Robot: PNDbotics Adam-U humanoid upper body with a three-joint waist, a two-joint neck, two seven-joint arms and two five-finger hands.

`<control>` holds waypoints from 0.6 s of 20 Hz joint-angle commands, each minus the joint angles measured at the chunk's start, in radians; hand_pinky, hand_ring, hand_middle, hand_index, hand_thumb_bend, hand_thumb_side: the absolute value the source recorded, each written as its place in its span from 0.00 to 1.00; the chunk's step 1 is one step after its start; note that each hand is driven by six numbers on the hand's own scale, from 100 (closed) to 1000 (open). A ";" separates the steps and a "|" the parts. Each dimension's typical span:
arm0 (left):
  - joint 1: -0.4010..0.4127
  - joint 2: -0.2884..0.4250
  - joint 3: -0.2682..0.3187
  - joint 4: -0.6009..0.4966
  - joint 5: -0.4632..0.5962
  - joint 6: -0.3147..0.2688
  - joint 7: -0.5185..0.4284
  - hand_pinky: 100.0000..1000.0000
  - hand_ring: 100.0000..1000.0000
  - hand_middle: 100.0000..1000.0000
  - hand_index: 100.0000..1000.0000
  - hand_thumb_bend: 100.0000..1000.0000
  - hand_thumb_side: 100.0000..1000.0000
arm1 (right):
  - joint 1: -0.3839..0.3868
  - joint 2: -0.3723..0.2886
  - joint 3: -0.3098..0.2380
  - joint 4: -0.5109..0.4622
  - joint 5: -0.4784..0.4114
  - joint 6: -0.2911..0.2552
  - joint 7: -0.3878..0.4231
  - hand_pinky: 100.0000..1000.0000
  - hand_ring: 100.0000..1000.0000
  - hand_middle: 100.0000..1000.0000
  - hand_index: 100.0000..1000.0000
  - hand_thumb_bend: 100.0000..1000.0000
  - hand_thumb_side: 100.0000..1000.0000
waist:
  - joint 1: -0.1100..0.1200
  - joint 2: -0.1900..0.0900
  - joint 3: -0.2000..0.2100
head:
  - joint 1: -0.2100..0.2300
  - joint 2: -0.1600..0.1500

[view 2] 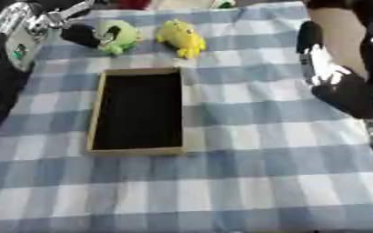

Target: Pick up objects on the table and place them in the box.

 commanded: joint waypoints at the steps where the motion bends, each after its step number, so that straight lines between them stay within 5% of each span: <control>1: -0.028 0.001 0.027 0.017 -0.032 0.022 0.017 0.85 0.84 0.82 0.92 0.10 0.53 | -0.014 -0.009 -0.004 -0.015 -0.010 -0.003 0.005 0.77 0.70 0.73 0.83 0.00 0.73 | -0.004 -0.018 -0.005 | 0.004 -0.012; 8: -0.033 -0.013 0.067 0.069 -0.098 0.084 0.095 0.84 0.84 0.83 0.92 0.13 0.51 | -0.017 -0.005 -0.002 -0.015 -0.013 -0.005 0.008 0.77 0.70 0.73 0.83 0.00 0.73 | -0.003 -0.014 -0.015 | 0.007 -0.020; 12: -0.026 -0.015 0.072 0.091 -0.142 0.105 0.152 0.83 0.84 0.83 0.92 0.25 0.53 | -0.017 -0.005 -0.002 -0.015 -0.014 -0.005 0.008 0.77 0.70 0.73 0.83 0.00 0.73 | -0.004 -0.008 -0.018 | 0.006 -0.025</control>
